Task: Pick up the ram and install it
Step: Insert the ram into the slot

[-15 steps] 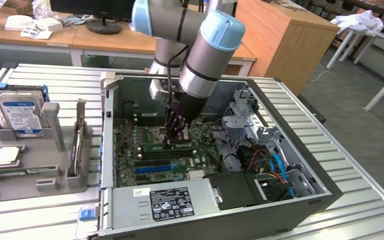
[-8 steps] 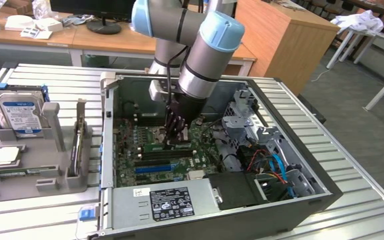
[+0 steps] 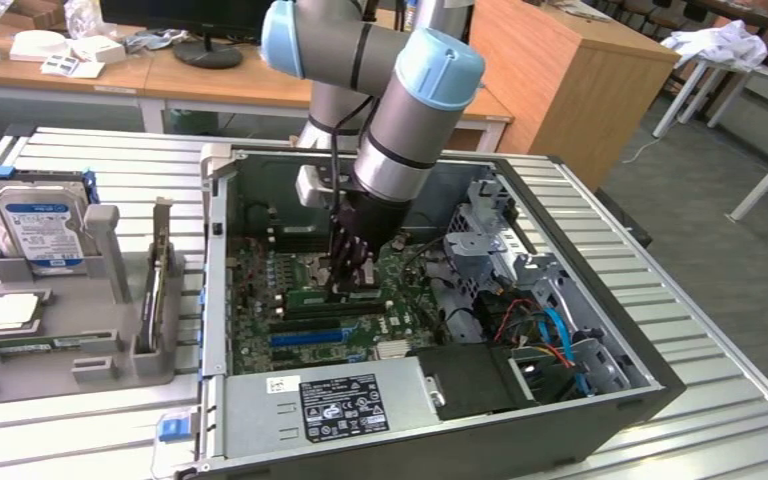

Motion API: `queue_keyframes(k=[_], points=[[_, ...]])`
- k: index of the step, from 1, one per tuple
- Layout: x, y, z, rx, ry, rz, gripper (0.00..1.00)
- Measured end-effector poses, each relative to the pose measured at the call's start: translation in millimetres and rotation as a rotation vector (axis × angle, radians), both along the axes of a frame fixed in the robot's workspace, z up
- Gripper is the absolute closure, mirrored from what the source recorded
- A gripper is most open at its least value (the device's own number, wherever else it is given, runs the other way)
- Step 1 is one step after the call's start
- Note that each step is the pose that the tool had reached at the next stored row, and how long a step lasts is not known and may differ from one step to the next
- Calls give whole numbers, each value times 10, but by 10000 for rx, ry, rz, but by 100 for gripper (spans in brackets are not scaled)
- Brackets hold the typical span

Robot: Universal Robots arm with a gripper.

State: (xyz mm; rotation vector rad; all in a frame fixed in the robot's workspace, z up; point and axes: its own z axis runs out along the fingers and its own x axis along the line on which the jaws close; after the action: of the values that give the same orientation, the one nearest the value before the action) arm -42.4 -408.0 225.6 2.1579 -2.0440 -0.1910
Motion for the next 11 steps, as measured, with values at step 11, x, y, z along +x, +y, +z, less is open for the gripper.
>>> queue_keyframes(k=[11], points=[[-1, 1, -22, 5, -2, 0, 87]])
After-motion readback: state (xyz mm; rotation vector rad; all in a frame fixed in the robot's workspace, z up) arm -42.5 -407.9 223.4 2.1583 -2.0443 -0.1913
